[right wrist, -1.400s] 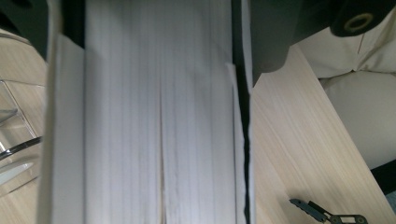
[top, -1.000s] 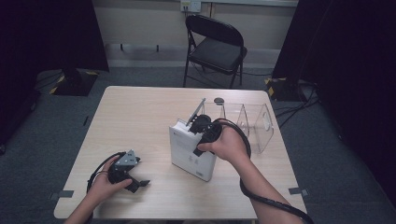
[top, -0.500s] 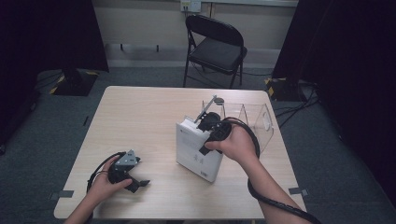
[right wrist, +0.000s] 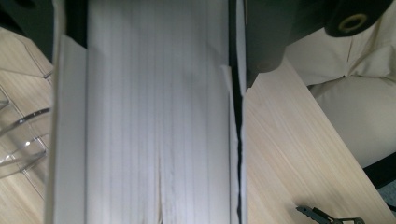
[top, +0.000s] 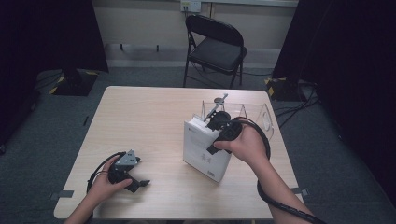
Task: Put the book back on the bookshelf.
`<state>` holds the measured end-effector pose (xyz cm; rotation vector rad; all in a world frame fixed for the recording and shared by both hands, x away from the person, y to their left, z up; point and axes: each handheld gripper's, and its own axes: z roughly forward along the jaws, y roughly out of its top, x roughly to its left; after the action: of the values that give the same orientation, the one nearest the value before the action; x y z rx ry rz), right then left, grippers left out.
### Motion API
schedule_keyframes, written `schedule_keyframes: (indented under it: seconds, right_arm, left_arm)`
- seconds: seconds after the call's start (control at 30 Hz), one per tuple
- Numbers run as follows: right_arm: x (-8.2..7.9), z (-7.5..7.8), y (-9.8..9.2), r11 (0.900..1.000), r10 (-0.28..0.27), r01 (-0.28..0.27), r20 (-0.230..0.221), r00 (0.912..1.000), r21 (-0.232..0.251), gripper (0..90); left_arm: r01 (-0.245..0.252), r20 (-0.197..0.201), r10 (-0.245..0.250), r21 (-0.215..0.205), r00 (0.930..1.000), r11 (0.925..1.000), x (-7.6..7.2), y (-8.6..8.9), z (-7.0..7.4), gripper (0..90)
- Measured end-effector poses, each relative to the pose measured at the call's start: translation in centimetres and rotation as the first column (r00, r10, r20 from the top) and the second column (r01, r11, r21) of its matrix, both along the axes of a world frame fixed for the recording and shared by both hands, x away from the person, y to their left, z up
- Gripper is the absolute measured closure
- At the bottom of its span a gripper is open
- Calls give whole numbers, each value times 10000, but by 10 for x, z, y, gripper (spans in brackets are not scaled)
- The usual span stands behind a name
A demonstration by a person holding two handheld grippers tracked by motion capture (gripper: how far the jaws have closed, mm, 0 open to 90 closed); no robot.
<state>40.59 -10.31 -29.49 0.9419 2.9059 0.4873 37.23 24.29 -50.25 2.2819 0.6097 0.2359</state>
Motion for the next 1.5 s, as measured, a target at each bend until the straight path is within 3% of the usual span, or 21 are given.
schedule_keyframes:
  seconds: [1.5]
  right_arm:
    - [-15, 9, -77, 9906, -1358, 1357, -37, 9907, -175, 522]
  left_arm:
    - [-10, -1, 10, -8, 10000, 10000, 0, 0, 0, 0]
